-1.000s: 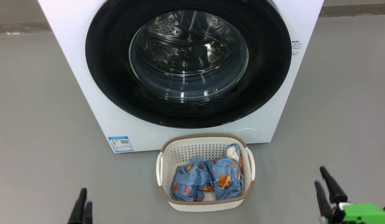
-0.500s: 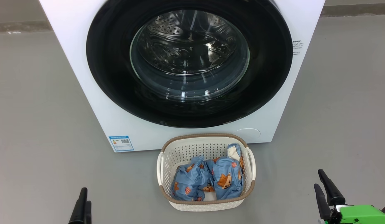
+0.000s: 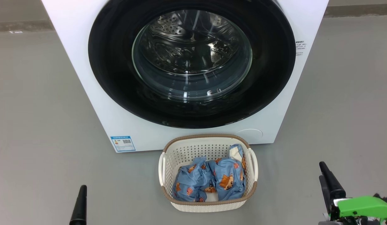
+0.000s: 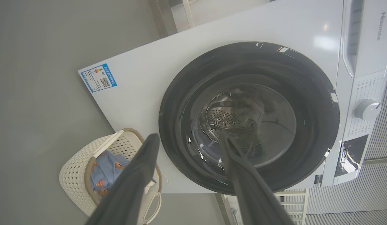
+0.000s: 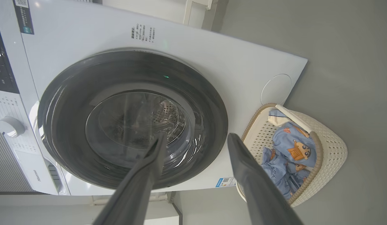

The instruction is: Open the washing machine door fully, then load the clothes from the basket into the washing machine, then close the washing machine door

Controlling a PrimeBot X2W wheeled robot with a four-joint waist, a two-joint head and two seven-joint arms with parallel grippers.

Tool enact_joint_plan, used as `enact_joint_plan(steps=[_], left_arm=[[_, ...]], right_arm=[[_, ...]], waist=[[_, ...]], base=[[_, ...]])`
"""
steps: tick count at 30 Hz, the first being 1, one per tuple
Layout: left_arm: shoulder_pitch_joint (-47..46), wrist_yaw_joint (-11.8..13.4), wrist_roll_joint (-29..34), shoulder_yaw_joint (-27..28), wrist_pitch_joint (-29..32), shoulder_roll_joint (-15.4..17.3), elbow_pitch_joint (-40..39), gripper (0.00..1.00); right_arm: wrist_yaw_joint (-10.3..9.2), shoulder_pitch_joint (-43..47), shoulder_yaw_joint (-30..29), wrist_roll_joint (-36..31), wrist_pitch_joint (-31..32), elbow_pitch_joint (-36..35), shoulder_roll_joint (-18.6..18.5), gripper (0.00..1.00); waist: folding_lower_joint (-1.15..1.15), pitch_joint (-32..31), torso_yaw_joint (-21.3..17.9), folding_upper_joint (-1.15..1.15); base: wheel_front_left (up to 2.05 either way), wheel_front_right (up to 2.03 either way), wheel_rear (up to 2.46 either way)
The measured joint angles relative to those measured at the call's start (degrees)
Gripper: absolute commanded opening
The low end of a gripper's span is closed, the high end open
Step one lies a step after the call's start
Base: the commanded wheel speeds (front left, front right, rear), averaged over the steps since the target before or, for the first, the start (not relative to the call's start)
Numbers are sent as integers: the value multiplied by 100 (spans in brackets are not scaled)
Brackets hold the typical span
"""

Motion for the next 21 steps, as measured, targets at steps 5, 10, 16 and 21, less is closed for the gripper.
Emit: enact_joint_plan(steps=[5,10,16,21], left_arm=[[-2,0,402,-29,-83,30,-5,100],[-5,1,893,-34,-174,49,-8,100],[-36,0,1479,-45,-268,65,-21,100],[-68,0,1981,-59,-348,114,-20,100]], right_arm=[[0,-105,127,-375,-98,-36,-63,100],[0,-140,227,-742,-179,-30,-146,100],[0,-215,335,-1165,-283,-24,-213,100],[0,-282,421,-1471,-350,-3,-288,100]], waist=[[0,-2,12,0],[0,-10,20,0],[0,-20,33,0],[0,-29,41,0]], base=[[0,0,0],[0,0,0],[0,0,0],[0,0,0]])
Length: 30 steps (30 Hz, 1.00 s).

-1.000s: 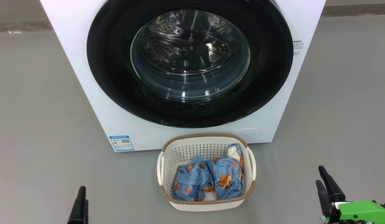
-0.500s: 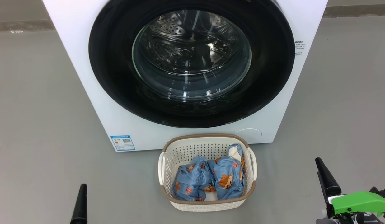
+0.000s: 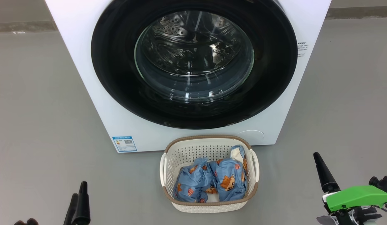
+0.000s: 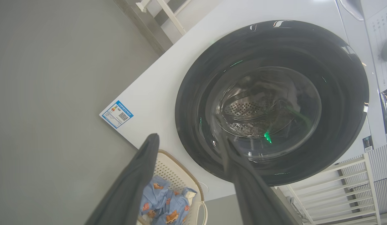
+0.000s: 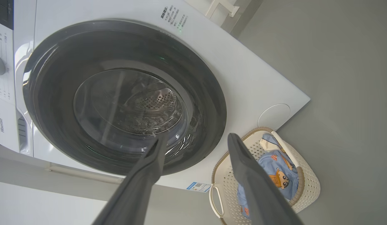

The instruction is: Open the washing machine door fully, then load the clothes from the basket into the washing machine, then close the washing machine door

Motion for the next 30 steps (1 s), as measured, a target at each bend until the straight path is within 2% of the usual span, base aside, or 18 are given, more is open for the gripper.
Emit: enact_joint_plan(steps=[30], left_arm=[[-116,-7,2057,-147,-481,201,92,100]], right_arm=[[0,-172,559,-1870,-503,56,-378,100]], waist=[[0,-53,29,0]], base=[[0,0,0]])
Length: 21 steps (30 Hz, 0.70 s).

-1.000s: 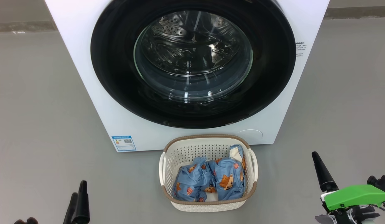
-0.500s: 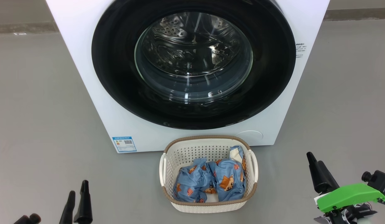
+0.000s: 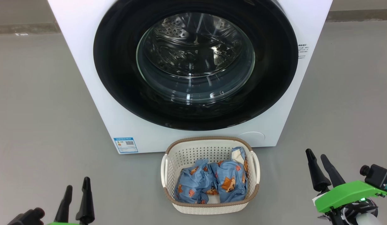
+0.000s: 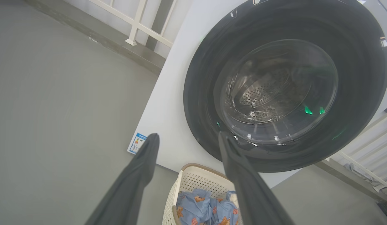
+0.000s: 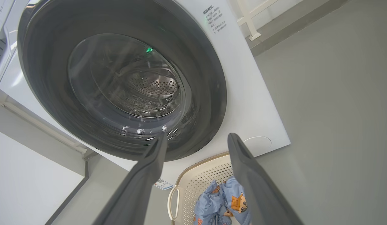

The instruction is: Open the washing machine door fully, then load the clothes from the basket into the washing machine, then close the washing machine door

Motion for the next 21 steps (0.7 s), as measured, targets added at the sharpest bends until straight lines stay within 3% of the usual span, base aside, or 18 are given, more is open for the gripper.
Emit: enact_joint_plan(steps=[21], left_arm=[[-49,-10,1377,-63,-354,110,15,100]], right_arm=[[1,-212,297,-1223,-341,16,-256,100]], waist=[[0,18,12,0]], base=[[0,0,0]])
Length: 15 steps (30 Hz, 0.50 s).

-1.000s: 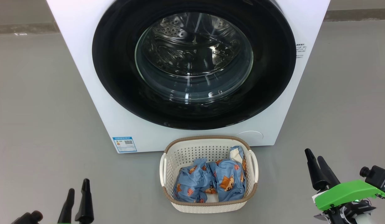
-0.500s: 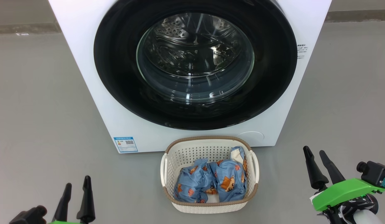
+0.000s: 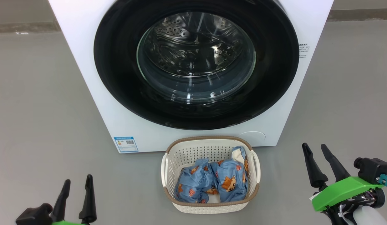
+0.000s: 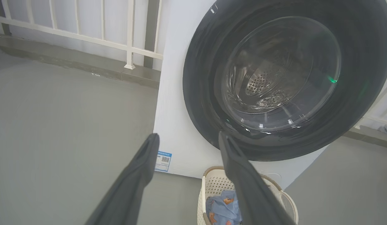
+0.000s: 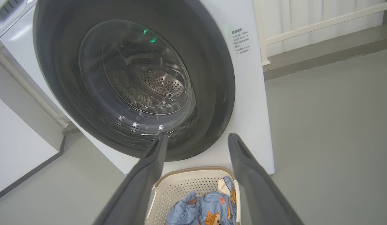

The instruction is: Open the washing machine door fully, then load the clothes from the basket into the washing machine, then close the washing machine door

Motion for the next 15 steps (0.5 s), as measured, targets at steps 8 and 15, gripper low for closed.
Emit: enact_joint_plan(steps=[8,15], left_arm=[[-88,-1,513,-43,-119,70,25,100],[-102,-9,955,-77,-245,103,65,100]], right_arm=[[0,-7,93,-411,-120,2,-81,100],[1,-64,122,-775,-246,10,-165,100]], waist=[[0,15,-5,0],[0,-5,10,0]], base=[[0,0,0],[0,0,0]])
